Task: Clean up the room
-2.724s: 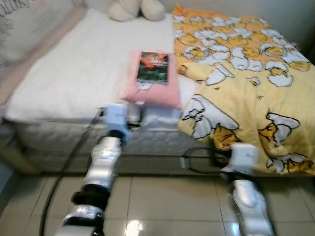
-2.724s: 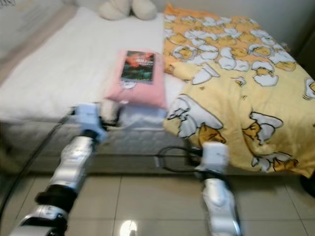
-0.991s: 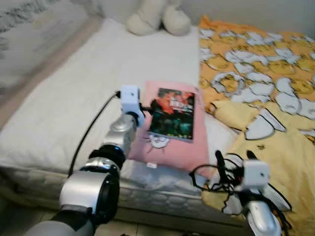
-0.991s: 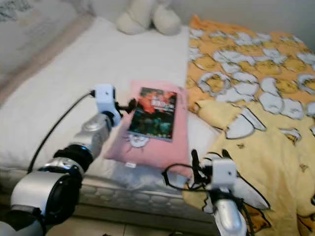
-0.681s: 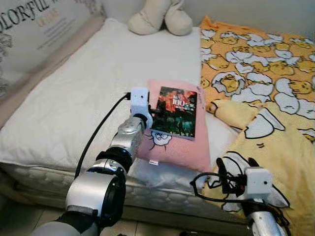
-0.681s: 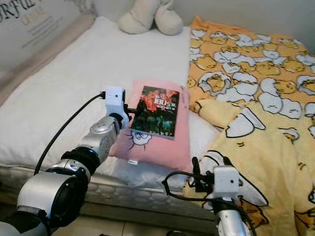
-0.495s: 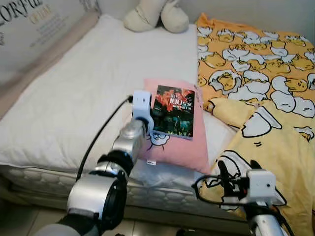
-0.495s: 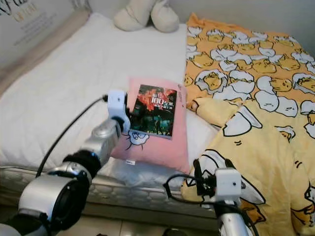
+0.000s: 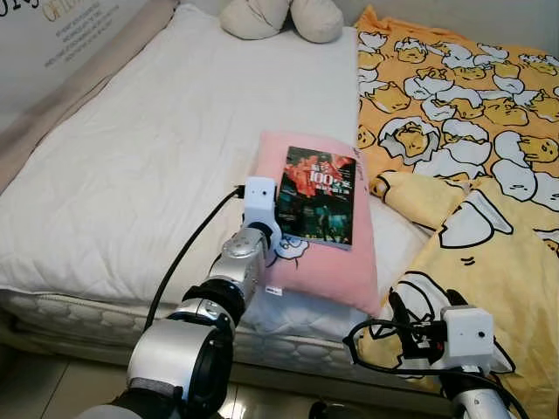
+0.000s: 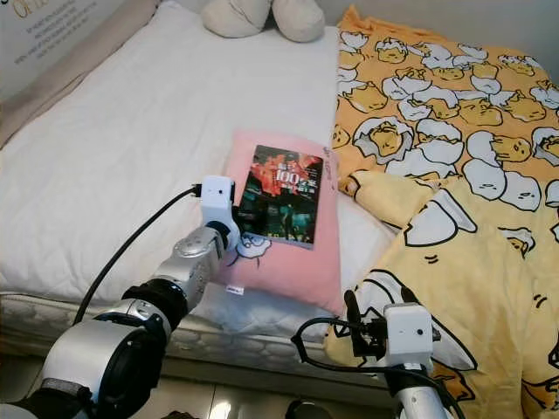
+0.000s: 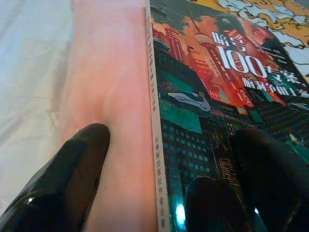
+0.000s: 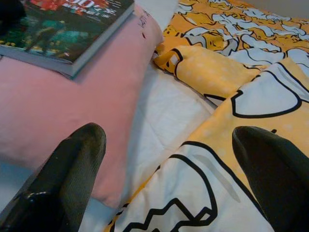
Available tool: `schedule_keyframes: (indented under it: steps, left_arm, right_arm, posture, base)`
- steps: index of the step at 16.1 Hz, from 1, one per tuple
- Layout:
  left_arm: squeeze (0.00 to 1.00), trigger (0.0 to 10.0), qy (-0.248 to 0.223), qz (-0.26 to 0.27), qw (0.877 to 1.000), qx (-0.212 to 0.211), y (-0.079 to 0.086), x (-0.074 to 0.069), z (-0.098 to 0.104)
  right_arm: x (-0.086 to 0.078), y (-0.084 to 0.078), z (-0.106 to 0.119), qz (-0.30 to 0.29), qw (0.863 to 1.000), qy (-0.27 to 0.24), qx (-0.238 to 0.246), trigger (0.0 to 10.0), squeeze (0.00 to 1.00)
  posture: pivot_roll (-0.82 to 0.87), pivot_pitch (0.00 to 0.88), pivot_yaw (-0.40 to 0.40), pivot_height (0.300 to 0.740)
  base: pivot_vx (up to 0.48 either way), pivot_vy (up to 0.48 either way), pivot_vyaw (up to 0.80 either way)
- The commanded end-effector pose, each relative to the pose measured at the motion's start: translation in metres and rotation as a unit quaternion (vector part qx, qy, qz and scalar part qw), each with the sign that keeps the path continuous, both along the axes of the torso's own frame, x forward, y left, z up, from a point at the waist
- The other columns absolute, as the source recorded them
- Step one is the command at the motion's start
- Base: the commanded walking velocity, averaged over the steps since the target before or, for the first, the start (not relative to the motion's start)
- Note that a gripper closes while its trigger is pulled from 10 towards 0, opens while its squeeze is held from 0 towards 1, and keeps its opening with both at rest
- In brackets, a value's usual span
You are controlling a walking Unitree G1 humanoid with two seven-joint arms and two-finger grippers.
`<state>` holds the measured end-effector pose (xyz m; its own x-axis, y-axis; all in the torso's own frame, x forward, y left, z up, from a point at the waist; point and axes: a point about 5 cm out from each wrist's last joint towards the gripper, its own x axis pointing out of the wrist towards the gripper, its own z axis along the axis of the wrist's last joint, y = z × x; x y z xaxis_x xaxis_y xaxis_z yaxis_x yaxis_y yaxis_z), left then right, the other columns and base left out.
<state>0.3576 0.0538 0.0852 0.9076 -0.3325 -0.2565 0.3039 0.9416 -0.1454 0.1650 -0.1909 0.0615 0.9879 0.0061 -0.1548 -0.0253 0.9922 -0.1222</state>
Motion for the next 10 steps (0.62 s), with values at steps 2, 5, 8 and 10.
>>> schedule_keyframes:
  steps: [2, 5, 8, 10]
  left_arm:
    - [0.0, 0.0, 0.05, -0.04, 0.998, 0.03, -0.01, -0.012, -0.018]
    - [0.0, 0.0, 0.11, -0.007, 0.994, -0.023, -0.002, -0.018, -0.032]
    - [0.0, 0.0, 0.078, -0.049, 0.996, -0.014, -0.004, -0.015, -0.024]
    - [0.0, 0.0, 0.066, -0.075, 0.995, 0.002, -0.008, -0.018, -0.025]
  right_arm:
    - [0.001, 0.001, 0.0, 0.004, 1.0, 0.007, 0.0, 10.0, 0.0]
    - [0.001, 0.002, -0.002, 0.005, 1.0, 0.011, 0.002, 10.0, 0.0]
    - [0.002, 0.002, -0.004, 0.004, 1.0, 0.016, 0.004, 10.0, 0.0]
    - [0.005, 0.002, -0.005, 0.004, 1.0, 0.016, 0.005, 10.0, 0.0]
  posture:
    - [-0.15, 0.064, -0.034, 0.74]
    - [-0.16, 0.063, -0.03, 0.74]
    - [-0.14, 0.056, -0.028, 0.74]
    - [-0.14, 0.053, -0.026, 0.74]
  base:
    - [0.0, 0.0, 0.0]
    - [0.0, 0.0, 0.0]
    - [0.0, 0.0, 0.0]
    - [0.0, 0.0, 0.0]
